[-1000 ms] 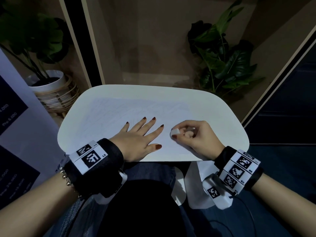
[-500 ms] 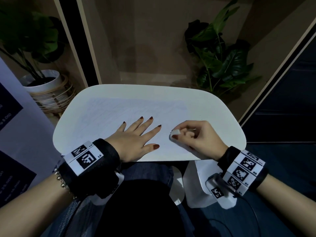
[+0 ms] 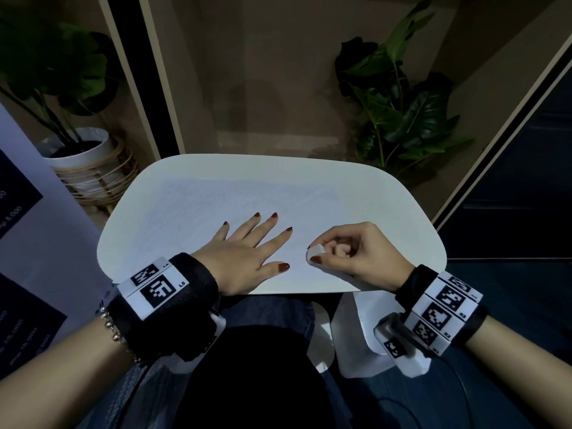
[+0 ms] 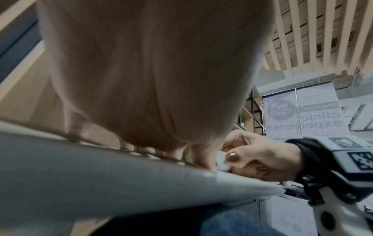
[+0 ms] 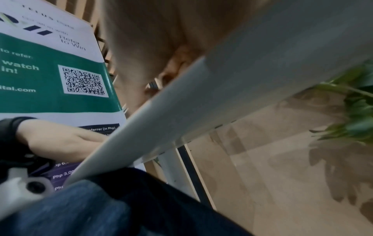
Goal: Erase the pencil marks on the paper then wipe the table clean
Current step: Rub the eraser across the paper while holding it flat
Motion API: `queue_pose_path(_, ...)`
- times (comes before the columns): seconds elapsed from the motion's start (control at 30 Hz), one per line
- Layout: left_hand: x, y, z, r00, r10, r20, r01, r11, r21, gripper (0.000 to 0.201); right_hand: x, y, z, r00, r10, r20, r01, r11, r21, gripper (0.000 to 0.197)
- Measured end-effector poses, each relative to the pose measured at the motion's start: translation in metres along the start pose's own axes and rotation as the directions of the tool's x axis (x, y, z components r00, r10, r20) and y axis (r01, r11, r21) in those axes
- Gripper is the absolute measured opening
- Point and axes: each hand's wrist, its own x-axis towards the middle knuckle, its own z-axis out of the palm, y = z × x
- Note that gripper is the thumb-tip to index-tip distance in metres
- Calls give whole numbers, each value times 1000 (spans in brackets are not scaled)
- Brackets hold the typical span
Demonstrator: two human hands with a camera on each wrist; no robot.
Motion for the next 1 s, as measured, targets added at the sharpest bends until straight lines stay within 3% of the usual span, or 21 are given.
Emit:
queue_pose_path(0.13,-1,0,0,1000,4,0,-4,1000,-1,63,3,-8,-15,995,50,81,-44,996,-71,9)
queue_pose_path(0.23,-1,0,1,1000,5,-7,-5,1000,4,63,10,-12,-42,990,11,-141,-32,988,-148,6)
queue_pose_path(0.3,-1,0,1,1000,4,-2,-4,1000,5,63,11,-13,-47,979,-28,-203,-10,983,-184,7)
queue_pose_path(0.4,0,0,0,1000,2,4,-2,1000,9,63,11,-20,-34,997,-61,-42,48,961,-273,8)
queue_pose_path(0.53,0,0,-1,1000,1,5,-1,1000,7,63,10,-28,-6,985,-72,159,128,919,-373,10)
queue_pose_path(0.7,0,0,1,1000,-2,2,2,1000,13,65,7,-37,-15,979,25,202,68,895,-441,8)
queue_pose_path(0.83,1,1,2,1000,-7,-8,7,1000,11,66,10,-40,-32,976,126,176,2,809,-588,9)
queue_pose_path(0.9,1,0,2,1000,-6,-6,6,1000,7,67,11,-40,-29,983,100,153,24,760,-650,13)
queue_pose_path(1.0,0,0,2,1000,-5,-5,5,1000,2,67,9,-45,-12,982,4,189,103,826,-554,7)
